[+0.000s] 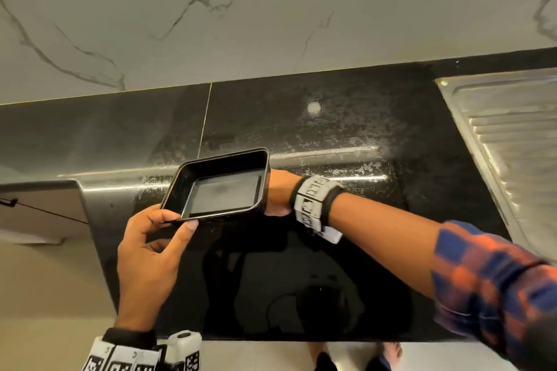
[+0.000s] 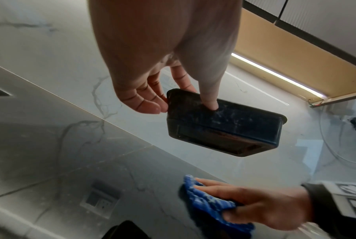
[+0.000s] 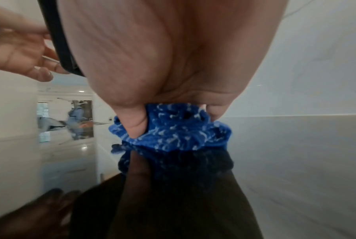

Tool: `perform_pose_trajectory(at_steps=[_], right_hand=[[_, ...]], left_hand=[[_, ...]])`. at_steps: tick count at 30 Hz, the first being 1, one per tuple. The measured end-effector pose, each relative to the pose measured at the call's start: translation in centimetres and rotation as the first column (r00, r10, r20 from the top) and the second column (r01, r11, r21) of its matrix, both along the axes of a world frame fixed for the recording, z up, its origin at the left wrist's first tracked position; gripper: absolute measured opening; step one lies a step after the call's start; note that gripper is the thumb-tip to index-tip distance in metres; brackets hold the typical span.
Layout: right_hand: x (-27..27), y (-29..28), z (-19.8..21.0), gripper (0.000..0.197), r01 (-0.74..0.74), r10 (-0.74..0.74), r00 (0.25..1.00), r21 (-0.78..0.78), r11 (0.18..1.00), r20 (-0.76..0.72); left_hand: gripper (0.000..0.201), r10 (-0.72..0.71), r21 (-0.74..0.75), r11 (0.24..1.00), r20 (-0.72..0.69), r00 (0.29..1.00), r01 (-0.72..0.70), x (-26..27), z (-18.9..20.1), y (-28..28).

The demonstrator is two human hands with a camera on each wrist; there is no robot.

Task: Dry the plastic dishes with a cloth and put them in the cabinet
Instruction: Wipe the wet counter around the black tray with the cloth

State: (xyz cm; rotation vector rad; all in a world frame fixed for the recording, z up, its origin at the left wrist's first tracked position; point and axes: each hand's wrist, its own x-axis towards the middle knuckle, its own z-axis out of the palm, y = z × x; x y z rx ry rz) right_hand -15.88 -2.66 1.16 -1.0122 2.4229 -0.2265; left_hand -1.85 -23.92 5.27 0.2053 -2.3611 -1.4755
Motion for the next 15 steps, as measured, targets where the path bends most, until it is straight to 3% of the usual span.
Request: perform_pose_trajectory(at_steps=[2, 3, 4, 7, 9, 10, 12, 15], right_hand=[[0.9, 3.8, -1.1, 0.039, -0.022, 0.003, 0.990, -0.133, 0.991, -0.140], [1.0, 6.1, -2.1, 0.045, -0.083, 0.052, 0.973, -0.131, 0.988, -0.224], [1.4, 8.8, -2.3, 0.051, -0.050, 0.008, 0.965, -0.154, 0.987, -0.262], [2.2, 18.3, -3.7, 0.051, 0.294, -0.306, 0.870, -0.092, 0.951, -0.387], [3.7, 24.6, -4.6, 0.056, 0.608, -0.578, 0.738, -0.030, 0.794, -0.348], [4.9, 26.9, -5.1, 0.058, 0.725, -0.681, 0.627, -0.036, 0.688, -0.379], [7.5, 29.2, -6.1, 0.059, 0.862, -0.785, 0.469, 0.019, 0.506, -0.405], [10.1, 27.3, -6.0, 0.064, 0.895, -0.796, 0.424, 0.063, 0.442, -0.432]], left_hand=[[0.022, -0.036, -0.004, 0.999, 0.021, 0.999, 0.036, -0.3, -0.5, 0.6], [0.022, -0.055, -0.007, 0.998, 0.032, 0.998, 0.055, -0.4, -0.7, 1.0], [0.022, -0.073, -0.006, 0.997, 0.040, 0.997, 0.073, -0.6, -1.0, 1.4], [0.023, -0.136, -0.002, 0.991, 0.044, 0.990, 0.136, -1.3, -1.3, 3.2], [0.022, -0.170, -0.002, 0.985, 0.048, 0.984, 0.170, -1.7, -1.4, 4.4], [0.022, -0.186, 0.000, 0.983, 0.046, 0.982, 0.186, -1.9, -1.5, 5.0], [0.022, -0.220, 0.004, 0.976, 0.038, 0.975, 0.220, -2.2, -1.6, 5.8], [0.021, -0.242, 0.020, 0.970, 0.022, 0.970, 0.242, -2.7, -1.8, 6.5]])
